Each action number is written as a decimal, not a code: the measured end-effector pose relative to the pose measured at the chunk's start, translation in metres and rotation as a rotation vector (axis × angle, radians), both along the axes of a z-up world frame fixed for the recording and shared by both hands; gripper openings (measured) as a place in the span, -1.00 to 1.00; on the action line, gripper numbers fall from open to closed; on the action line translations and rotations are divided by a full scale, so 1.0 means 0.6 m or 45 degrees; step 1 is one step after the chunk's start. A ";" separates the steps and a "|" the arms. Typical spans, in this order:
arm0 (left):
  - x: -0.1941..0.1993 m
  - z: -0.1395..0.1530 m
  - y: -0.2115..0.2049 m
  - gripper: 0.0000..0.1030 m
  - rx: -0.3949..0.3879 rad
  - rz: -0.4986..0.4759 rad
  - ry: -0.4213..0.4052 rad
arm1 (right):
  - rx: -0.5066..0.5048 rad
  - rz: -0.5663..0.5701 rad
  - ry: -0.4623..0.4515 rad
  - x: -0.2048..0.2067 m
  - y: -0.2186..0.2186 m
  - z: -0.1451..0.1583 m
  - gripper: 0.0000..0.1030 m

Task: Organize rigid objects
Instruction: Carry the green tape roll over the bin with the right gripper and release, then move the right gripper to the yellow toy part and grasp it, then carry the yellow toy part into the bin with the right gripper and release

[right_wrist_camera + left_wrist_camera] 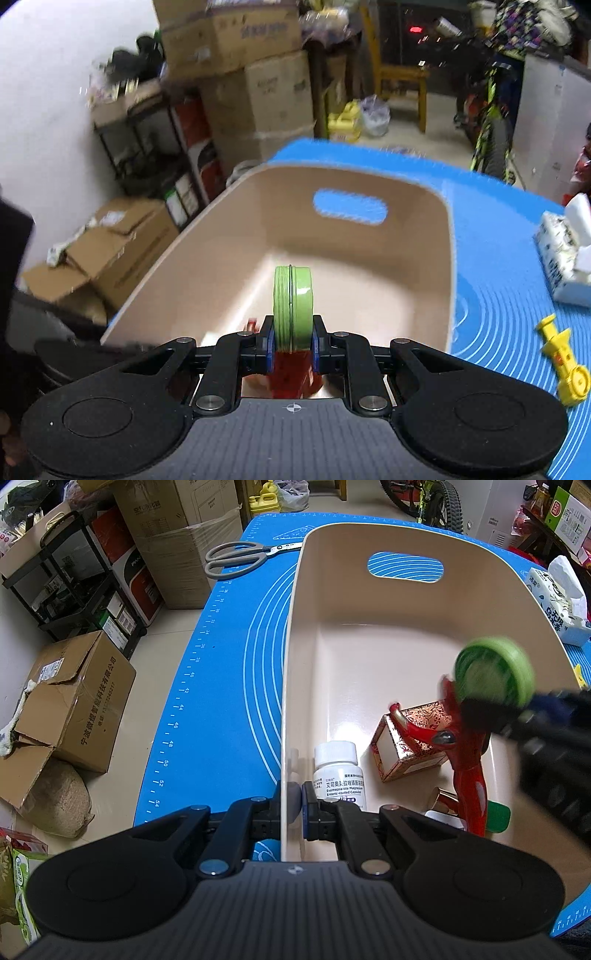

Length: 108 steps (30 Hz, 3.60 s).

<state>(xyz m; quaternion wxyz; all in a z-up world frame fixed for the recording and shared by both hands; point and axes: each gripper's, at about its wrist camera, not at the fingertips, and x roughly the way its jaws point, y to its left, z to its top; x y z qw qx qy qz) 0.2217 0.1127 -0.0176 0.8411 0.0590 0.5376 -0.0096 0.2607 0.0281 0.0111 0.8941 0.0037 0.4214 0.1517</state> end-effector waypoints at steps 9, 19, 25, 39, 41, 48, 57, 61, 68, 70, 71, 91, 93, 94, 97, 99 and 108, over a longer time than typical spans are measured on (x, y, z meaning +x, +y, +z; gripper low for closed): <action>-0.001 0.000 -0.001 -0.82 0.006 -0.003 -0.001 | 0.027 -0.003 0.066 0.009 -0.002 -0.010 -0.43; -0.001 0.000 -0.002 -0.80 0.021 -0.003 -0.001 | -0.004 0.020 -0.009 -0.004 -0.013 0.003 0.33; -0.001 0.001 -0.002 -0.80 0.022 -0.004 0.000 | 0.011 -0.005 -0.093 -0.010 -0.046 0.034 0.45; 0.000 0.001 -0.002 -0.80 0.025 -0.004 0.000 | 0.007 -0.377 -0.146 -0.013 -0.264 0.049 0.57; 0.001 0.000 -0.003 -0.80 0.026 -0.002 0.000 | -0.018 -0.425 -0.120 -0.011 -0.299 0.031 0.57; 0.003 -0.001 -0.009 -0.78 0.044 -0.003 -0.001 | -0.116 -0.593 -0.001 0.006 -0.391 -0.035 0.57; 0.004 -0.001 -0.011 -0.77 0.059 0.000 -0.002 | -0.121 -0.666 0.130 0.009 -0.455 -0.119 0.57; 0.001 -0.001 -0.012 -0.77 0.059 0.002 -0.001 | -0.122 -0.657 0.146 0.012 -0.458 -0.138 0.57; 0.001 -0.001 -0.012 -0.77 0.059 0.001 -0.002 | -0.084 -0.659 0.112 0.019 -0.461 -0.158 0.59; 0.001 -0.001 -0.012 -0.77 0.060 0.001 -0.002 | -0.092 -0.657 0.085 0.019 -0.457 -0.159 0.58; 0.002 0.000 -0.012 -0.77 0.059 0.001 -0.002 | -0.091 -0.654 0.074 0.020 -0.456 -0.160 0.58; 0.002 0.000 -0.011 -0.76 0.060 0.000 -0.002 | -0.228 -0.643 -0.083 0.006 -0.425 -0.132 0.02; 0.002 -0.001 -0.011 -0.76 0.060 0.001 -0.002 | -0.241 -0.645 -0.101 0.002 -0.421 -0.123 0.02; 0.002 -0.001 -0.011 -0.76 0.060 0.001 -0.002 | -0.243 -0.649 -0.108 -0.001 -0.420 -0.118 0.02; 0.002 0.000 -0.011 -0.76 0.060 0.001 -0.002 | -0.238 -0.657 -0.140 -0.008 -0.415 -0.102 0.02; 0.002 0.000 -0.011 -0.76 0.059 0.001 -0.002 | -0.223 -0.665 -0.167 -0.013 -0.413 -0.087 0.02; 0.002 -0.001 -0.011 -0.76 0.060 0.000 -0.002 | -0.108 -0.654 -0.315 -0.035 -0.371 -0.007 0.02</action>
